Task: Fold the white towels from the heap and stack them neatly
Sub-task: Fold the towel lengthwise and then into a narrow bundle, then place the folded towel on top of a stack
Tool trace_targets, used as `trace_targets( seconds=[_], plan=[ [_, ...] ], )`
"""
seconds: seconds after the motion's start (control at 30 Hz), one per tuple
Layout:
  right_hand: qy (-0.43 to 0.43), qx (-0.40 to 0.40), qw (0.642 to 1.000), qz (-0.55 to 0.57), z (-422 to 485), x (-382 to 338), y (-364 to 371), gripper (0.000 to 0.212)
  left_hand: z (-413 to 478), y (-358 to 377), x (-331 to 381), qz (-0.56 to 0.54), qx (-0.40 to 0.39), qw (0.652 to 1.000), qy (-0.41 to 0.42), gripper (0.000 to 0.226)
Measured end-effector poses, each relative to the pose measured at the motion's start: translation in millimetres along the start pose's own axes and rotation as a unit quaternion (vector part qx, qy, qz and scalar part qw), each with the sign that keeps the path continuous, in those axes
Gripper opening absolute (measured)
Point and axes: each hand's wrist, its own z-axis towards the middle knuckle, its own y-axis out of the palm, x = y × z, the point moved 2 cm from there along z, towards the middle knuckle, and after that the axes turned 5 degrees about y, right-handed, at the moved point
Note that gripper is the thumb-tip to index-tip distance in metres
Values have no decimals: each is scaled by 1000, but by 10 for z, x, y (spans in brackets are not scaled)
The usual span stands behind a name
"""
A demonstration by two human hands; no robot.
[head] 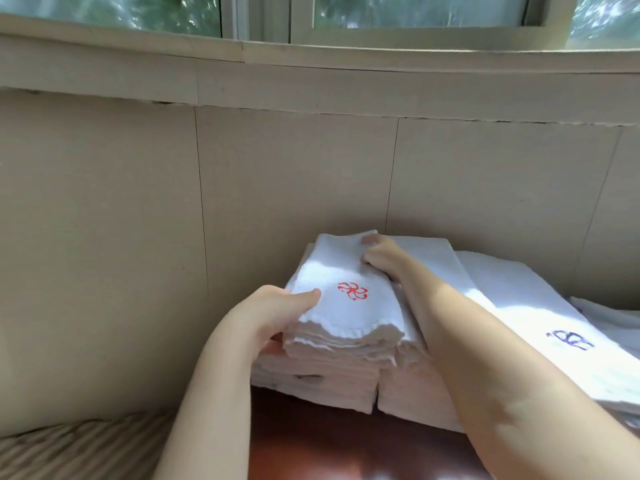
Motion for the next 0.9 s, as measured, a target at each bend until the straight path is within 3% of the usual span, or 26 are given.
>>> trace_targets(
  seconds=[0.07, 0.17, 0.27, 0.4, 0.47, 0.53, 0.67, 0.77, 0.87, 0.9],
  plan=[
    [-4, 26, 997, 71, 27, 21, -16, 50, -36, -4, 22, -11, -22, 1000, 0, 23],
    [-15, 81, 991, 101, 59, 95, -18, 53, -14, 25, 25, -27, 22, 999, 29, 32],
    [-7, 46, 997, -62, 55, 91, 58, 52, -13, 42, 51, 13, 51, 998, 27, 46],
    [-39, 53, 971, -231, -131, -50, 75, 38, -36, 26, 58, 73, 19, 997, 25, 30],
    [-45, 0, 963, -265, -356, -106, 56, 33, -58, 20, 63, 62, -9, 998, 24, 28],
    [-64, -46, 961, -266, -651, -119, 29, 34, -76, 3, 61, 33, -32, 999, 17, 30],
    [-97, 7, 983, -153, -1175, -133, -178, 35, -101, -45, 43, -12, -34, 999, 13, 34],
    [-79, -45, 990, -107, -1457, -181, -270, 32, -124, -74, 25, -53, -39, 998, 10, 34],
    [-136, -46, 950, -276, -1693, -163, -215, 30, -187, -93, 45, -30, -45, 999, 1, 11],
    [-162, -13, 926, -340, -1732, -141, -201, 34, -174, -107, 53, 16, -32, 999, 9, 25]
  ],
)
